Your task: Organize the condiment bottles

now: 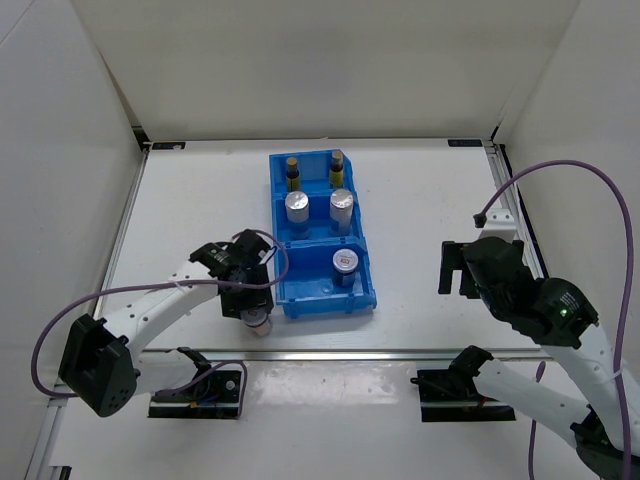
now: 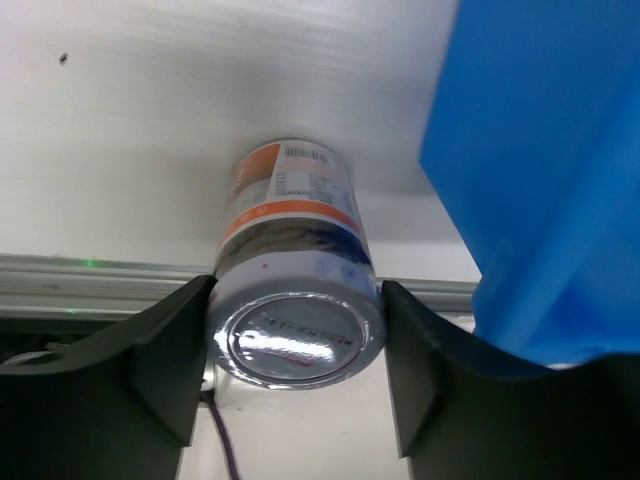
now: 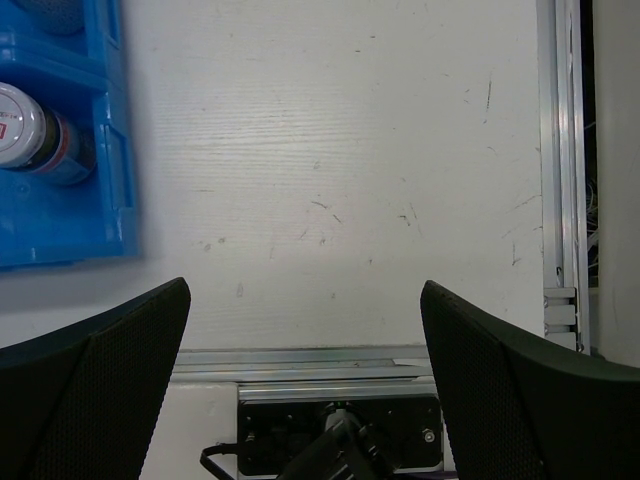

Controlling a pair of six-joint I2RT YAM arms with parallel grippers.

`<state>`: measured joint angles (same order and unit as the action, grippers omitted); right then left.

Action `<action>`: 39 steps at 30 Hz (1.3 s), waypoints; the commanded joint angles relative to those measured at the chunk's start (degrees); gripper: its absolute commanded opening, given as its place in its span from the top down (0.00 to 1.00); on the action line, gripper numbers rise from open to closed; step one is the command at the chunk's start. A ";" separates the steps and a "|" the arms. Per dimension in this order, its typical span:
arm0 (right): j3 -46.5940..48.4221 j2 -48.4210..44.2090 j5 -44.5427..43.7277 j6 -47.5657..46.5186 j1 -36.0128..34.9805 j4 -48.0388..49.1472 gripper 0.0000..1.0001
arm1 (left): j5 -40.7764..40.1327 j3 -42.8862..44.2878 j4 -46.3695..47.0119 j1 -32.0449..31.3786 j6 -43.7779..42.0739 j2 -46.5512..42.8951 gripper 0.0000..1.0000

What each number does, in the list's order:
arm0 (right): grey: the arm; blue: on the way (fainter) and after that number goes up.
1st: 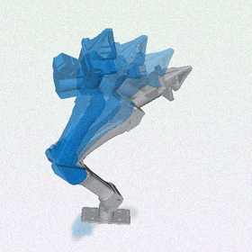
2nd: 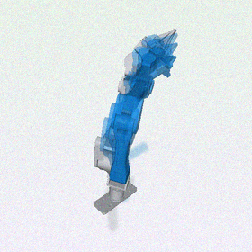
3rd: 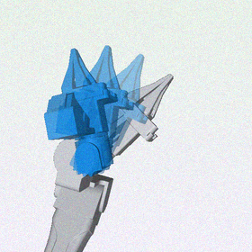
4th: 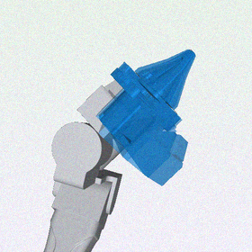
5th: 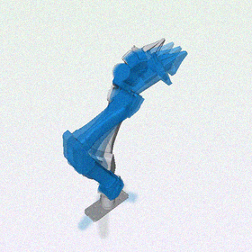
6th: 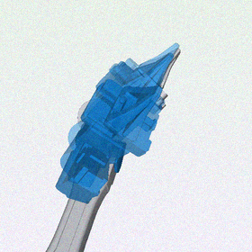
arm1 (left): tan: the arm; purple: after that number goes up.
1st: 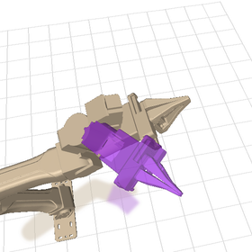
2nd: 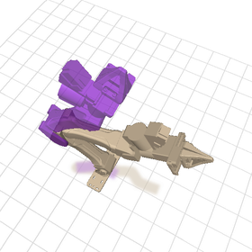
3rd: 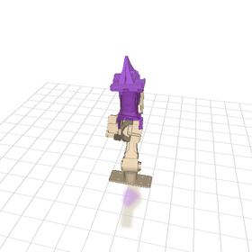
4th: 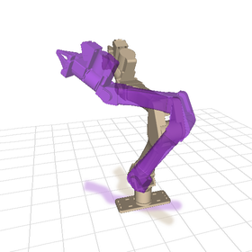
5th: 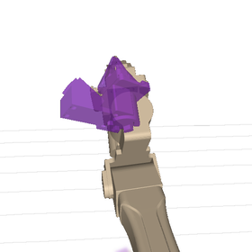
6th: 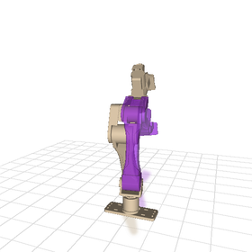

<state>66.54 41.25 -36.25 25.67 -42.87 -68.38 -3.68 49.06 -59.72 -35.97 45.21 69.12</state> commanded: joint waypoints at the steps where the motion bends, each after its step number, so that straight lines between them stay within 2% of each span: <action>1: -0.36 0.41 -1.02 -0.45 0.07 2.20 0.01 | 1.49 2.09 2.16 0.28 -0.38 -1.10 0.42; 2: -0.36 0.41 -1.02 -0.45 0.07 2.20 0.01 | 0.88 2.96 1.63 0.28 -0.39 -1.10 0.49; 3: -0.36 0.41 -1.02 -0.45 0.07 2.20 0.01 | 0.17 4.10 1.11 0.28 -1.17 -1.10 0.63; 4: -0.36 0.41 -1.02 -0.45 0.07 2.20 0.01 | -0.35 7.25 0.32 0.28 -1.70 -0.57 0.68; 9: -0.89 0.41 -1.02 -0.45 0.07 2.20 0.01 | -9.04 22.37 -11.08 0.28 -4.08 0.66 0.84; 10: -0.89 0.41 -1.02 -0.45 0.07 2.20 0.01 | -12.02 28.14 -12.68 0.28 -4.77 1.18 0.86; 13: -0.89 0.41 -0.49 -0.45 0.07 2.20 0.01 | -12.06 37.04 -14.28 0.28 -6.80 1.19 0.87; 17: -0.89 0.41 -0.49 -0.45 0.07 2.20 0.01 | -9.85 40.94 -9.90 -2.26 -7.85 3.99 0.89; 21: -0.89 0.93 -0.49 -0.45 0.07 2.20 0.01 | -8.62 40.94 -6.81 -8.84 -6.63 10.23 0.89; 25: -0.89 0.93 -0.49 -0.45 0.07 2.20 0.01 | -9.67 40.94 -5.67 -11.93 -6.63 17.18 0.89; 39: -0.89 1.46 -0.49 -0.45 0.07 2.73 0.01 | -8.54 33.74 3.20 -12.46 -8.91 24.74 0.88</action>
<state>65.78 42.72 -36.01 25.34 -42.87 -67.44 -12.64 83.57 -61.32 -48.45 37.36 94.54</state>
